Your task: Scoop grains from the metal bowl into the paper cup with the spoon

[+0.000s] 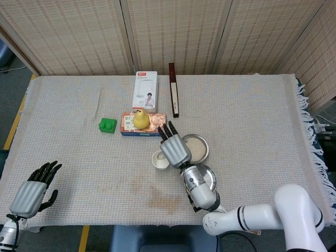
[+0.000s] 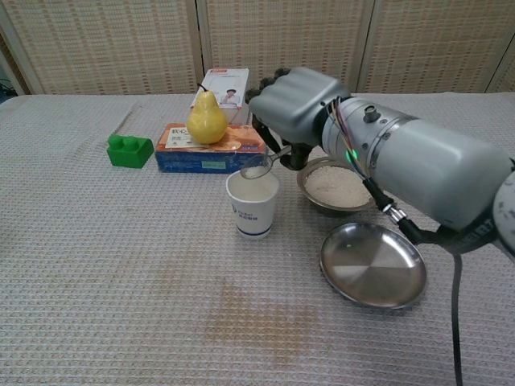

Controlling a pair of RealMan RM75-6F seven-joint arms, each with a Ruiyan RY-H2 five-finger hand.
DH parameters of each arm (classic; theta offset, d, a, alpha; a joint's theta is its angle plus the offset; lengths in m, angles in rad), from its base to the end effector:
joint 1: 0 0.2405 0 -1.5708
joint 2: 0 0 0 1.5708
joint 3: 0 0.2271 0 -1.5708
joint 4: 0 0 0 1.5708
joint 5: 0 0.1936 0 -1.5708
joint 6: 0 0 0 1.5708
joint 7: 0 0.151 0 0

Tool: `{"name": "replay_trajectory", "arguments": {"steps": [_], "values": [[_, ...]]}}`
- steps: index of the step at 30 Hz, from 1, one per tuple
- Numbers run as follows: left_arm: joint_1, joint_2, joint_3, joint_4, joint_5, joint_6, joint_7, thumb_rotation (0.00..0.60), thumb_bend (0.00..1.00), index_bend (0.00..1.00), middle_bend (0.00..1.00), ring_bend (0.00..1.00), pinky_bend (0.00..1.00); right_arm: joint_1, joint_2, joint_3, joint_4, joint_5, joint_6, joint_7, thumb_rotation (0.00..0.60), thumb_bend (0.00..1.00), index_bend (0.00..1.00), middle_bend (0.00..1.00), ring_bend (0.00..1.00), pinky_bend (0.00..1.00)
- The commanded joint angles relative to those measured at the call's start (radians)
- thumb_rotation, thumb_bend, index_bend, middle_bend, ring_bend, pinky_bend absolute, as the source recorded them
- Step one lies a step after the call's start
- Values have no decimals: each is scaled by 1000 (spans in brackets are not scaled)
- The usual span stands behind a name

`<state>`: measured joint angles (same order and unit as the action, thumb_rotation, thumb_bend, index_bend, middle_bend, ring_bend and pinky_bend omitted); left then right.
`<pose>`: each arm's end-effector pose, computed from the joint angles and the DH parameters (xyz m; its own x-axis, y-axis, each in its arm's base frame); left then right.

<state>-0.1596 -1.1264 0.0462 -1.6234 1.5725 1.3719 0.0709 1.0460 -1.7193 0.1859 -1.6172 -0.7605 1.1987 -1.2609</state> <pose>-0.2674 0.1824 0.1256 0.4677 0.1699 0.8674 0.8817 -0.1586 -0.4444 -0.0172 -0.3133 -0.0346 0.8477 0.0755 0.5251 -0.4351 -0.4673 0.7696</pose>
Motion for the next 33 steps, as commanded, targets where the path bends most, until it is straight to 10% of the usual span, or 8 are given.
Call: {"name": "replay_trajectory", "arguments": {"steps": [1, 33], "values": [[-2, 1, 1, 1, 3, -4, -7, 600, 500, 0, 0, 0, 163, 39, -19, -24, -26, 31, 48, -122, 600, 383, 695, 68, 0, 0], [-1, 5, 8, 7, 23, 3, -23, 600, 500, 0, 0, 0, 168, 187, -115, -149, -11, 73, 216, -644, 600, 385, 691, 68, 0, 0]]}}
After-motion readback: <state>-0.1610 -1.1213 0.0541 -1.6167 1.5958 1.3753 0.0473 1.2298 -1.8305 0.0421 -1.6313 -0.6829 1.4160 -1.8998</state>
